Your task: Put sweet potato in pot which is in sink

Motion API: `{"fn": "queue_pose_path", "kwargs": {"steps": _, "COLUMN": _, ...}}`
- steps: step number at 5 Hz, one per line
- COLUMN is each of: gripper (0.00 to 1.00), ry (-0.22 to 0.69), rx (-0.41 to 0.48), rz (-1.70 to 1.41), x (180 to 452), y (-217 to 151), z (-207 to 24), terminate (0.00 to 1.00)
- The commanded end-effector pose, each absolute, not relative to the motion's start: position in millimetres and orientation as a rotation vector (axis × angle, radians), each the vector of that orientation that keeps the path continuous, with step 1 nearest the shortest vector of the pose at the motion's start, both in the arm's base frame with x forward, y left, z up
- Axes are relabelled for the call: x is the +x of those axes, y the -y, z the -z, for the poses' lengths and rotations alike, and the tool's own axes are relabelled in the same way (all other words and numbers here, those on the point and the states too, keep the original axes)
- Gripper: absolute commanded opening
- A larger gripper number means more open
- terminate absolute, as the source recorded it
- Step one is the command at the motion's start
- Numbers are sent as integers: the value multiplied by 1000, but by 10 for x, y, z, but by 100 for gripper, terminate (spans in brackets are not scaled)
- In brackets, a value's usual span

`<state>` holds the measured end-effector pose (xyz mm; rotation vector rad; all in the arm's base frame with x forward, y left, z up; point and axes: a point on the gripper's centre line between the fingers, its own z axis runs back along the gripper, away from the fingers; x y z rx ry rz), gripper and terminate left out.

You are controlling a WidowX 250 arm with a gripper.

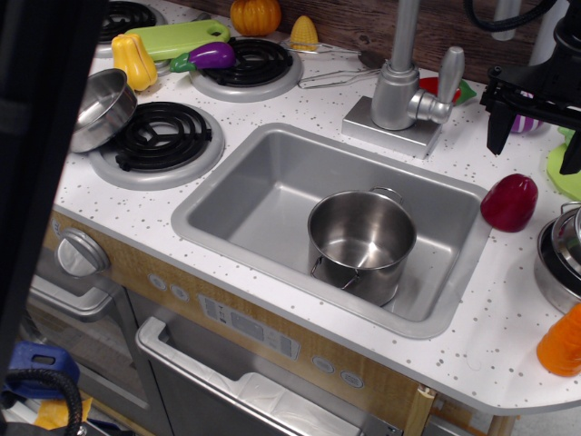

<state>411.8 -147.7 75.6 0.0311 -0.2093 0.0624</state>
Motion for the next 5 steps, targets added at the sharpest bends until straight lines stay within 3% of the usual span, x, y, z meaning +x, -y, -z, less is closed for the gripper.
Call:
{"fn": "queue_pose_path", "kwargs": {"steps": 1, "gripper": 100, "ry": 209, "rx": 31, "rz": -62, "x": 4118, "y": 1477, "z": -756, "terminate": 0}}
{"fn": "queue_pose_path", "kwargs": {"steps": 5, "gripper": 100, "ry": 256, "rx": -27, "rz": -12, "x": 4264, "y": 1383, "z": -498, "terminate": 0}}
